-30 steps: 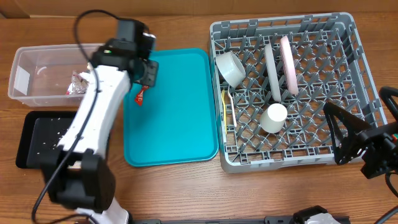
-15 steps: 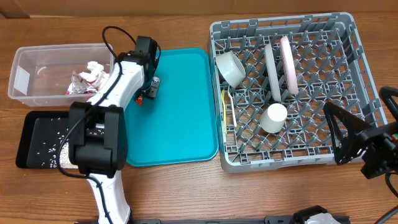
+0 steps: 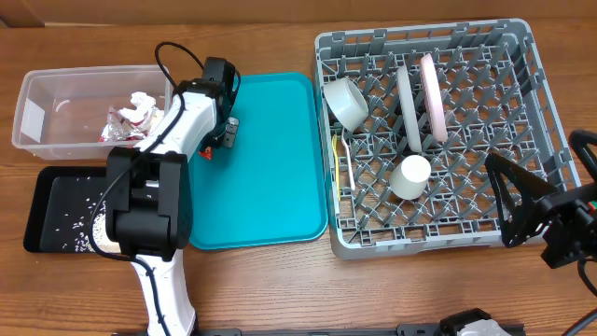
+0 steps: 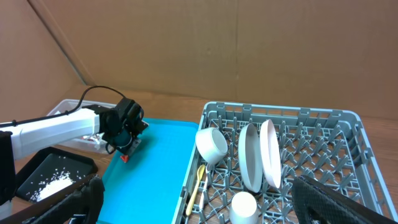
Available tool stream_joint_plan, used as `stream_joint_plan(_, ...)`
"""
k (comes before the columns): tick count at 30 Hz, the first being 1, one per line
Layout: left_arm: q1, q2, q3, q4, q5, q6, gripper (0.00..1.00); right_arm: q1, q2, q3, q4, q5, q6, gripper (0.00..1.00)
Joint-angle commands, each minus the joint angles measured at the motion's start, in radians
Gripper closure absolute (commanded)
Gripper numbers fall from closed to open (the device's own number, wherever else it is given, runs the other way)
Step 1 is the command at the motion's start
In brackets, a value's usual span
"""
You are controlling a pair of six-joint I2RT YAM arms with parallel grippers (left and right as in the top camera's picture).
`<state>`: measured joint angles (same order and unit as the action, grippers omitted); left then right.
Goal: Sort waste into correct bins and load items into the dishwasher rack
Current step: 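Grasp the small red wrapper on the teal tray with the left gripper, then drop the red wrapper into the clear plastic bin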
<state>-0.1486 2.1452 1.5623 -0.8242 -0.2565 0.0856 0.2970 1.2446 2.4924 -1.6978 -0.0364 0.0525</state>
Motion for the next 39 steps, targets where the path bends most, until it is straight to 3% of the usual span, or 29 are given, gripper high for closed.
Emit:
stream_joint_plan(1,0.003,-0.022,0.050,-0.061,0.051,-0.003,0.96,0.002,0.000,0.000,0.004,0.010,0.004,0.00)
stream_joint_plan(8,0.003,-0.173,0.227,-0.237,0.051,-0.108,0.96,0.002,0.000,0.000,0.004,0.010,0.004,0.00)
stream_joint_plan(15,0.070,-0.349,0.264,-0.222,-0.007,-0.112,0.96,0.002,0.000,0.000,0.004,0.010,0.004,0.00)
stream_joint_plan(23,0.270,-0.229,0.253,-0.180,-0.004,-0.225,0.96,0.002,0.000,0.000,0.004,0.010,0.004,0.00)
stream_joint_plan(29,0.363,-0.142,0.253,-0.126,-0.005,-0.225,0.94,0.002,0.000,0.000,0.004,0.010,0.004,0.00)
stream_joint_plan(30,0.372,-0.138,0.253,-0.120,-0.004,-0.225,0.76,0.002,0.000,0.000,0.004,0.010,0.004,0.00)
stream_joint_plan(31,0.380,-0.137,0.253,-0.115,0.002,-0.224,0.42,0.002,0.000,0.000,0.004,0.010,0.004,0.00)
stream_joint_plan(32,0.386,-0.138,0.254,-0.111,0.003,-0.224,0.20,0.002,0.000,0.000,0.004,0.010,0.004,0.00)
stream_joint_plan(34,0.388,-0.150,0.267,-0.121,0.002,-0.216,0.13,0.002,0.000,0.000,0.004,0.010,0.004,0.00)
stream_joint_plan(39,0.384,-0.212,0.340,-0.213,0.005,-0.191,0.12,0.002,0.000,0.000,0.004,0.010,0.004,0.00)
